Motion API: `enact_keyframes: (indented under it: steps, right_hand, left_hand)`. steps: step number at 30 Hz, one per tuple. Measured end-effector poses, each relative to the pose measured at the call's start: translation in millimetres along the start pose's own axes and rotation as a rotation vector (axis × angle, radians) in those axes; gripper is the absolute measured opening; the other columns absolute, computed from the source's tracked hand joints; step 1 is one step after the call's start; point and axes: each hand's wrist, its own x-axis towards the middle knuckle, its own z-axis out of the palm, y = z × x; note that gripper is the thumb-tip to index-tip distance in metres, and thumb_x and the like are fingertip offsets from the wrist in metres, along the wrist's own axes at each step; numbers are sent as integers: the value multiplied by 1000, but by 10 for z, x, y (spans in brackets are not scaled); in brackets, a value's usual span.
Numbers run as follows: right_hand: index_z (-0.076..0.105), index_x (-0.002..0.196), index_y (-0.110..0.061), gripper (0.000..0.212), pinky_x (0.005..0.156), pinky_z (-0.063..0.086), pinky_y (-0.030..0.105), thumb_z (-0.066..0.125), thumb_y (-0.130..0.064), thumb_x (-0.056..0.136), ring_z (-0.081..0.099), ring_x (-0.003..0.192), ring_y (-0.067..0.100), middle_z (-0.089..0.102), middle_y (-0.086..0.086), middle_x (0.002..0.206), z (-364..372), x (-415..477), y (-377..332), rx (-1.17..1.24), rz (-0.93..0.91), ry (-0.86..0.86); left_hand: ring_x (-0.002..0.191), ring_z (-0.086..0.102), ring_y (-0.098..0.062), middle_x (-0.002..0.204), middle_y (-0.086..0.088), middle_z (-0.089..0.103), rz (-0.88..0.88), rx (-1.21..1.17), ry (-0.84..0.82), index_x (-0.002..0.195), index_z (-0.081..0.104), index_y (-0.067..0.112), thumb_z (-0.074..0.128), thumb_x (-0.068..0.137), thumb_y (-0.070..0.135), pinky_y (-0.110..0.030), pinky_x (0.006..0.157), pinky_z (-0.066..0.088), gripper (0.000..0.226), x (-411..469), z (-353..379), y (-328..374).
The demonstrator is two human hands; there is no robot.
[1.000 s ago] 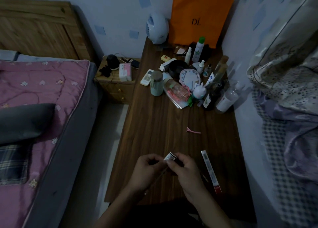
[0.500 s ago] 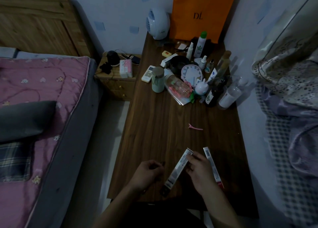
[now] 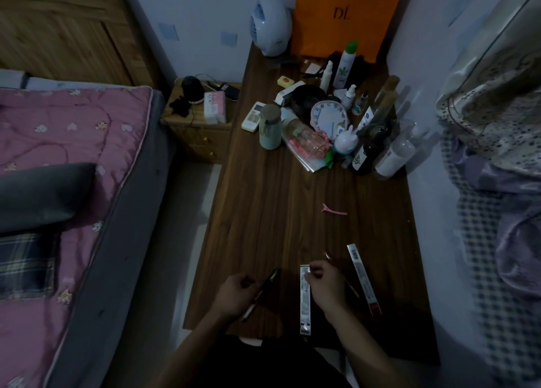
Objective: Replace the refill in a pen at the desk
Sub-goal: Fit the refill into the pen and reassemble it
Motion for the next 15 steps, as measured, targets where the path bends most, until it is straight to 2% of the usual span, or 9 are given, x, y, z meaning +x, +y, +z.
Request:
enact_keyframes:
  steps: [4,7,13,15]
  right_hand:
    - [68,108,-18,22,59,41,15,70,-10,88,58,78,-2,62,-15,86,85,115,5,-42,6,7]
    - [70,106,-18,21,59,40,14,69,-10,87,64,81,7,64,-15,83,124,159,5,-112,4,12]
    - [68,114,-20,26,59,39,16,69,-17,88,59,79,7,72,-4,100,135,165,54,-266,-38,-14]
    - [67,119,-20,29,57,39,14,69,-19,89,57,74,2,73,-5,102,116,153,84,-300,-51,-30]
  left_hand:
    - [54,67,-5,58,5,72,16,39,39,66,68,24,69,80,35,-22,52,48,19,-6,21,-41]
    - [47,64,-2,54,5,71,13,44,53,66,69,20,69,79,35,-17,44,44,20,-11,34,-64]
    - [50,68,-5,59,4,74,-3,-16,91,65,68,21,62,59,59,-15,44,46,39,0,13,-142]
    - [52,69,-2,60,9,74,-7,-15,109,63,70,25,62,61,56,-16,46,47,32,17,-4,-212]
